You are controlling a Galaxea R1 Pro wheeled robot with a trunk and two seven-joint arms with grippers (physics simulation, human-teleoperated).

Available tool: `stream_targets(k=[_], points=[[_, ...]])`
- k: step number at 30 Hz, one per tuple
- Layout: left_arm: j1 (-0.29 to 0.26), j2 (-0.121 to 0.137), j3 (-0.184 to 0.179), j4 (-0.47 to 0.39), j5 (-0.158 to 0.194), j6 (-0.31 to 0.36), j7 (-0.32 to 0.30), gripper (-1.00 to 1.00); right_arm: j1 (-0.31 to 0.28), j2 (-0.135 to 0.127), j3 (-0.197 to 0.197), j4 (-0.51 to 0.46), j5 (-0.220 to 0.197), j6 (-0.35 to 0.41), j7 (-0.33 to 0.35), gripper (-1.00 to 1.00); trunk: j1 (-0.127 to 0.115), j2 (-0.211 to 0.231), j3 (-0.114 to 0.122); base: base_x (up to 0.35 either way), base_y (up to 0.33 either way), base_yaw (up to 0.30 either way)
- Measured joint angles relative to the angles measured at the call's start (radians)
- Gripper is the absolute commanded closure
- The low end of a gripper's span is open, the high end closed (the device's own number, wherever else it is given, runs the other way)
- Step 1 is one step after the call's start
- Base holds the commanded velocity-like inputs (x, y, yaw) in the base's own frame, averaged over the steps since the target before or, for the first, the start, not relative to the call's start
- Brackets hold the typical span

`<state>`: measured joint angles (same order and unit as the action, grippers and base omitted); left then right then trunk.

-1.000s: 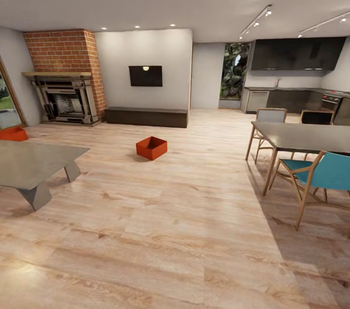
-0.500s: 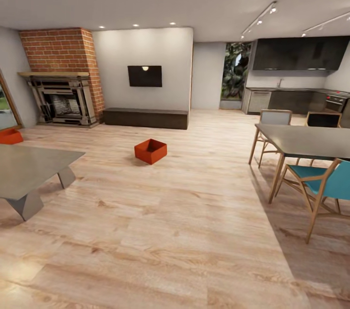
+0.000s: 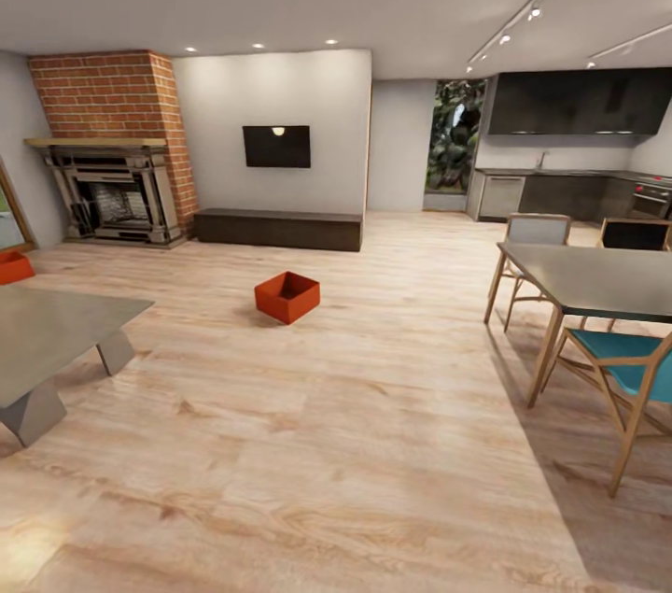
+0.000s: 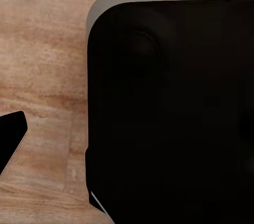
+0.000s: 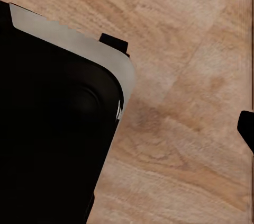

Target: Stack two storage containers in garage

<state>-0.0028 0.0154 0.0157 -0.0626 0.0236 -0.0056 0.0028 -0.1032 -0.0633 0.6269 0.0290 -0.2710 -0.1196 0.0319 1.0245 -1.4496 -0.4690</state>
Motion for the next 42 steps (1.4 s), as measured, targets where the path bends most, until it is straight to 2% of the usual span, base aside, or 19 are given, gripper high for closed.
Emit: stream_targets(k=[26, 42], points=[[0.000, 0.000, 0.000, 0.000, 0.000, 0.001, 0.000, -1.00, 0.000, 0.001, 0.000, 0.000, -0.002, 0.000, -0.001, -1.00, 0.000, 0.000, 0.000, 0.322, 0.000, -0.001], [0.000, 0.000, 0.000, 0.000, 0.000, 0.003, 0.000, -1.00, 0.000, 0.001, -0.001, 0.000, -0.002, 0.000, -0.001, -1.00, 0.000, 0.000, 0.000, 0.323, 0.000, -0.217]])
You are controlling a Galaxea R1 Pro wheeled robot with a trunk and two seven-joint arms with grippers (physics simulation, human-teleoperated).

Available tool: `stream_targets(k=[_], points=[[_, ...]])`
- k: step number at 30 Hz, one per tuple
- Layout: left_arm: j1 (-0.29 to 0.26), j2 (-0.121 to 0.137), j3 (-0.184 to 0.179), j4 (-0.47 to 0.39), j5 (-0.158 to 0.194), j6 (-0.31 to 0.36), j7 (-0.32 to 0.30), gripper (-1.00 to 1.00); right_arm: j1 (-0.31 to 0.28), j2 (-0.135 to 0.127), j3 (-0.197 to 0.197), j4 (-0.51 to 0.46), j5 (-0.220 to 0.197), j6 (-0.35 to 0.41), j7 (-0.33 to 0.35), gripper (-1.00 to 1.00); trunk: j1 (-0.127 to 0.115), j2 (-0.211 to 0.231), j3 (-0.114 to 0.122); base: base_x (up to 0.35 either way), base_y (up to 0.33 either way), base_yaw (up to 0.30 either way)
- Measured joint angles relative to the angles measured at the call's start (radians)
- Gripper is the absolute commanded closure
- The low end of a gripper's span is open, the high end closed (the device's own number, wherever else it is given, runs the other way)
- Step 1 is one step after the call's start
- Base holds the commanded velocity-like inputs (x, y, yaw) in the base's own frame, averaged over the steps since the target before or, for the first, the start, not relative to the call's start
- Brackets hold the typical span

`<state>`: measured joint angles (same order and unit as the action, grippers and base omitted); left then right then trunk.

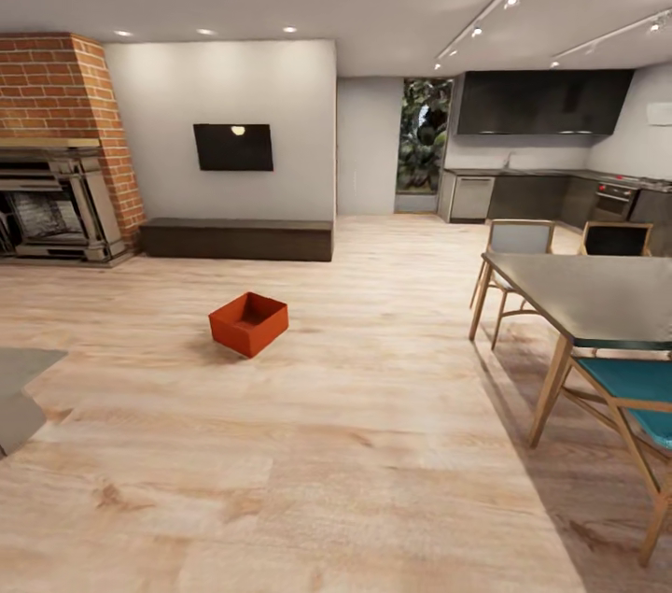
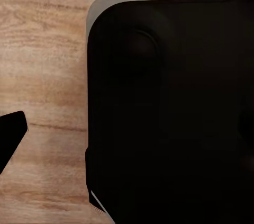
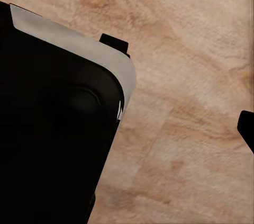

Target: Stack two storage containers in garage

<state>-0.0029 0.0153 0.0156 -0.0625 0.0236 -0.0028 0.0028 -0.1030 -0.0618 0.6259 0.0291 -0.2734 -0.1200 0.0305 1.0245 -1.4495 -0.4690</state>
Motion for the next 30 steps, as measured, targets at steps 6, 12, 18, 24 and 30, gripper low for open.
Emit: stream_targets(k=[6, 12, 18, 24, 30], points=[[0.000, 0.000, 0.000, 0.000, 0.000, 0.000, 0.000, -1.00, 0.000, 0.000, 0.000, 0.000, 0.000, 0.000, 0.000, -1.00, 0.000, 0.000, 0.000, 0.323, 0.000, -0.246], [0.000, 0.000, 0.000, 0.000, 0.000, 0.000, 0.000, -1.00, 0.000, 0.000, 0.001, 0.000, 0.000, 0.000, 0.000, -1.00, 0.000, 0.000, 0.000, 0.323, 0.000, -0.074], [0.000, 0.000, 0.000, 0.000, 0.000, 0.000, 0.000, -1.00, 0.000, 0.000, 0.000, 0.000, 0.000, 0.000, 0.000, -1.00, 0.000, 0.000, 0.000, 0.323, 0.000, -0.009], [0.000, 0.000, 0.000, 0.000, 0.000, 0.000, 0.000, -1.00, 0.000, 0.000, 0.001, 0.000, 0.000, 0.000, 0.000, -1.00, 0.000, 0.000, 0.000, 0.323, 0.000, -0.001], [0.000, 0.000, 0.000, 0.000, 0.000, 0.000, 0.000, -1.00, 0.000, 0.000, 0.001, 0.000, 0.000, 0.000, 0.000, -1.00, 0.000, 0.000, 0.000, 0.323, 0.000, 0.000]])
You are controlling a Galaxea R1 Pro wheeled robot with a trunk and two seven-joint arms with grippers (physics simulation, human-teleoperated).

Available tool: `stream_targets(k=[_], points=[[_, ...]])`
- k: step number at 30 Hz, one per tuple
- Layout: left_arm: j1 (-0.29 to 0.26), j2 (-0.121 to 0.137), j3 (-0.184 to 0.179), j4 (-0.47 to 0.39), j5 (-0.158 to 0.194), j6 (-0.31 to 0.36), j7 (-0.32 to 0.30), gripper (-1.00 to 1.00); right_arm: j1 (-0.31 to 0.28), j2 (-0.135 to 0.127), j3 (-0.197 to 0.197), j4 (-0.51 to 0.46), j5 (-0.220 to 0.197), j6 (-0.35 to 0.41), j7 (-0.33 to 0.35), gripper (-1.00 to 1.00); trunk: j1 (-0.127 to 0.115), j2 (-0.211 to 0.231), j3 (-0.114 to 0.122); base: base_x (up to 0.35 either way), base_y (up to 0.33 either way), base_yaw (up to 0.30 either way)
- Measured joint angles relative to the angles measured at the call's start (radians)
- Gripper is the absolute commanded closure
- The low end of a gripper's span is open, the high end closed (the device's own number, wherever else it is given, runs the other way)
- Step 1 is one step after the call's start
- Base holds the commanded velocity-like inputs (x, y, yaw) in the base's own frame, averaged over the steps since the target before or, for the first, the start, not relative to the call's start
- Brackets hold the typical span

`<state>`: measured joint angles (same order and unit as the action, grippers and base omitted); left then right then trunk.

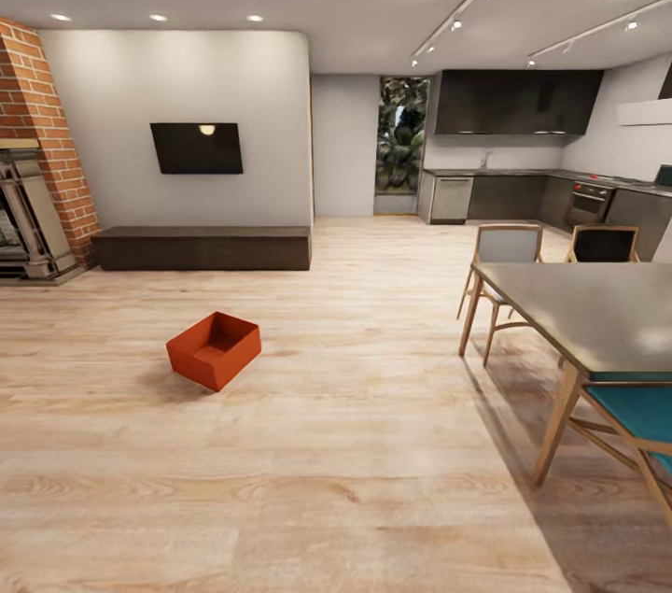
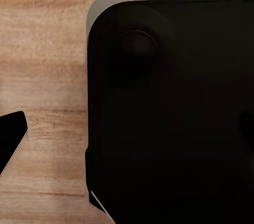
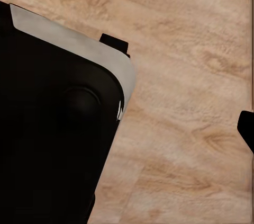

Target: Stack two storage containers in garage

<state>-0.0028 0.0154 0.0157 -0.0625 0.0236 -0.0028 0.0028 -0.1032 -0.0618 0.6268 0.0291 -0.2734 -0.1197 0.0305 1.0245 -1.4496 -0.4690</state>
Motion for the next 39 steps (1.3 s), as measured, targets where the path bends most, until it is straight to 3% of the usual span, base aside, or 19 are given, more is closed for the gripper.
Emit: stream_targets(k=[39], points=[[0.000, 0.000, 0.000, 0.000, 0.000, 0.000, 0.000, -1.00, 0.000, 0.000, 0.000, 0.000, 0.000, 0.000, 0.000, -1.00, 0.000, 0.000, 0.000, 0.323, 0.000, 0.000]])
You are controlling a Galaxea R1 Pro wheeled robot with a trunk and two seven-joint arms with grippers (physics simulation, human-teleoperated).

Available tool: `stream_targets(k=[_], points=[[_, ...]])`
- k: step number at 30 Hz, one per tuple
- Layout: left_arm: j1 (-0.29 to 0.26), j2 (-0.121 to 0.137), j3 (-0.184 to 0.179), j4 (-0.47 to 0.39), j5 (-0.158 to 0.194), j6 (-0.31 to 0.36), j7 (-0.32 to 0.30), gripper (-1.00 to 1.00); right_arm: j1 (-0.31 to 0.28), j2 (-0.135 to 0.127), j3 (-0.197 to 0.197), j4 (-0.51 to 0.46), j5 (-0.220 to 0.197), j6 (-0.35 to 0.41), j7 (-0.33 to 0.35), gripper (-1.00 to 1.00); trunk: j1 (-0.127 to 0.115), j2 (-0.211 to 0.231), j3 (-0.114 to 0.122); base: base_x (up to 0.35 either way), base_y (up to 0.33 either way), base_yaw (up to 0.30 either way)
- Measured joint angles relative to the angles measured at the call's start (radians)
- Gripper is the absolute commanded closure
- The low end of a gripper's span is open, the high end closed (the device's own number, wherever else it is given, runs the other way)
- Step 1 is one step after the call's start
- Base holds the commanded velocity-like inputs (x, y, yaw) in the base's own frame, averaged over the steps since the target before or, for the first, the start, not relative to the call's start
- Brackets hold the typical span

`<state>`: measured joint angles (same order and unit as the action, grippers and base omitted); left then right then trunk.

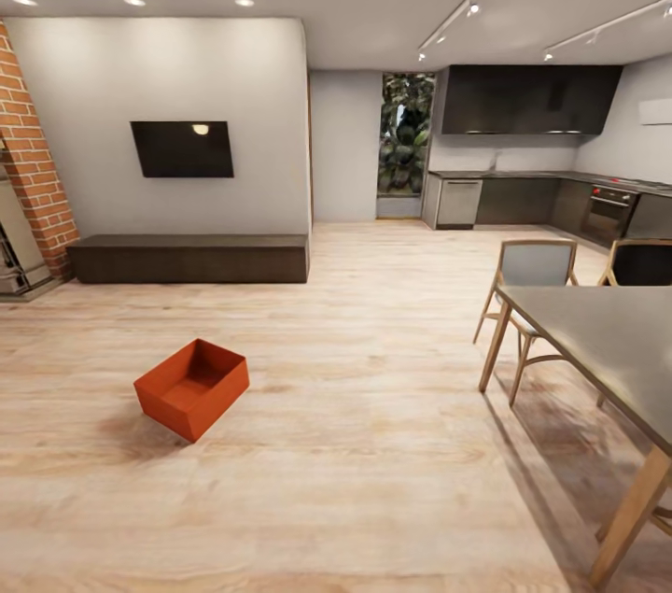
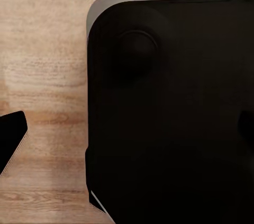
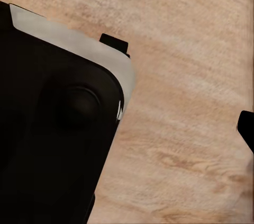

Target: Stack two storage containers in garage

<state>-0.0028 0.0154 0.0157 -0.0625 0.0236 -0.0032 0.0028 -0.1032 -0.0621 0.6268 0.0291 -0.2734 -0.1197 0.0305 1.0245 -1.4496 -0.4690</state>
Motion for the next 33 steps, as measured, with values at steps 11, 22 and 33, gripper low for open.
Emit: stream_targets(k=[11, 22, 33], points=[[0.000, 0.000, 0.003, 0.000, 0.000, -0.001, 0.000, -1.00, 0.000, -0.001, 0.000, 0.000, 0.000, 0.001, 0.000, -1.00, 0.000, 0.000, 0.000, 0.323, 0.000, 0.000], [0.000, 0.000, 0.046, 0.000, 0.000, 0.000, -0.001, -1.00, 0.000, -0.001, 0.000, 0.000, 0.000, 0.001, 0.000, -1.00, 0.000, 0.000, 0.000, 0.323, 0.000, 0.000], [0.000, 0.000, 0.046, 0.000, 0.000, 0.000, -0.001, -1.00, 0.000, -0.001, 0.000, 0.000, 0.000, 0.000, 0.000, -1.00, 0.000, 0.000, 0.000, 0.323, 0.000, 0.000]])
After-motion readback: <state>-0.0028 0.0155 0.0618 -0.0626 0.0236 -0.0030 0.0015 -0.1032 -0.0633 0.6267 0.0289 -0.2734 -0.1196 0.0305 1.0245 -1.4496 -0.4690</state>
